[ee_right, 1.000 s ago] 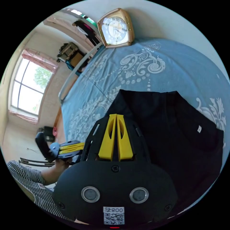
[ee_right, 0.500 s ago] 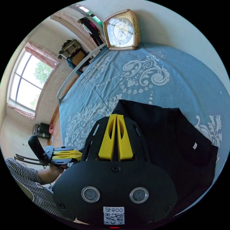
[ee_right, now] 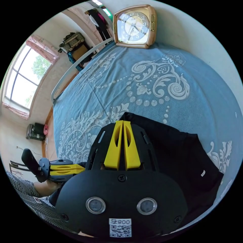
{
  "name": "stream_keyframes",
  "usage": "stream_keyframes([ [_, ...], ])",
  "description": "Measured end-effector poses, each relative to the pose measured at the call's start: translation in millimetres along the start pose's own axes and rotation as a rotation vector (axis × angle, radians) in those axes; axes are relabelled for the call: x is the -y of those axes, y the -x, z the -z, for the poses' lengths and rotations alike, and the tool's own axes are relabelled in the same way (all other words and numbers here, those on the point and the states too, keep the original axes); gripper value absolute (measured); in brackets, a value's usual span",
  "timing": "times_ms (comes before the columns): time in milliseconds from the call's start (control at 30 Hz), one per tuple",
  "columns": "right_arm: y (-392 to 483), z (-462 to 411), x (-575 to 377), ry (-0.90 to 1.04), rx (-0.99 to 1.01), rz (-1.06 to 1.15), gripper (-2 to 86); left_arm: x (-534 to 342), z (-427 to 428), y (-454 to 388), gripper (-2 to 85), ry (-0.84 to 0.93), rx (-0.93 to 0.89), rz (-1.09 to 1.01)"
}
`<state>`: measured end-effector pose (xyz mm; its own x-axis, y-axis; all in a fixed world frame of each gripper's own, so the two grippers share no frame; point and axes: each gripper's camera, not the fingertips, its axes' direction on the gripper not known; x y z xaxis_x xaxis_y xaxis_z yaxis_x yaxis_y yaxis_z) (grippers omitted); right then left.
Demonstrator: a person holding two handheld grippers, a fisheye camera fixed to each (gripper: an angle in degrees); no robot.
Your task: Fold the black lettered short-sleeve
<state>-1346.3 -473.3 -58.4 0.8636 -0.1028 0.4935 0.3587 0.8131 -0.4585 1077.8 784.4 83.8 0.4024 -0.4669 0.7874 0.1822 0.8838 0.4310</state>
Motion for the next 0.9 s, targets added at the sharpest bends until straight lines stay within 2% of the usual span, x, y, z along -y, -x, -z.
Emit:
stream_keyframes([
  [67,3.1,3.4,-12.3,-0.017,-0.028,0.007,0.2,-1.2,9.6,-4.2,0.1,-0.034,-0.041,-0.023],
  [200,1.0,-0.9,-40.9,-0.031,-0.028,0.01,0.2,-0.6,-4.0,0.0,0.2,0.045,-0.018,-0.027],
  [300,-8.7,5.5,-61.6,-0.002,0.007,-0.013,0.2,-5.0,13.6,4.3,0.3,0.016,-0.029,-0.012],
  [433,-14.3,34.4,-111.5,-0.06,-0.023,-0.013,0.2,-27.9,44.9,10.9,0.7,-0.029,-0.072,-0.004],
  [633,-42.5,103.8,-262.4,-0.11,-0.051,-0.103,0.2,-77.2,82.0,13.5,1.2,0.011,-0.104,0.005],
  [900,-54.5,115.1,-512.6,0.139,-0.145,-0.342,0.2,-114.1,71.0,-2.3,1.1,0.202,-0.1,0.005],
])
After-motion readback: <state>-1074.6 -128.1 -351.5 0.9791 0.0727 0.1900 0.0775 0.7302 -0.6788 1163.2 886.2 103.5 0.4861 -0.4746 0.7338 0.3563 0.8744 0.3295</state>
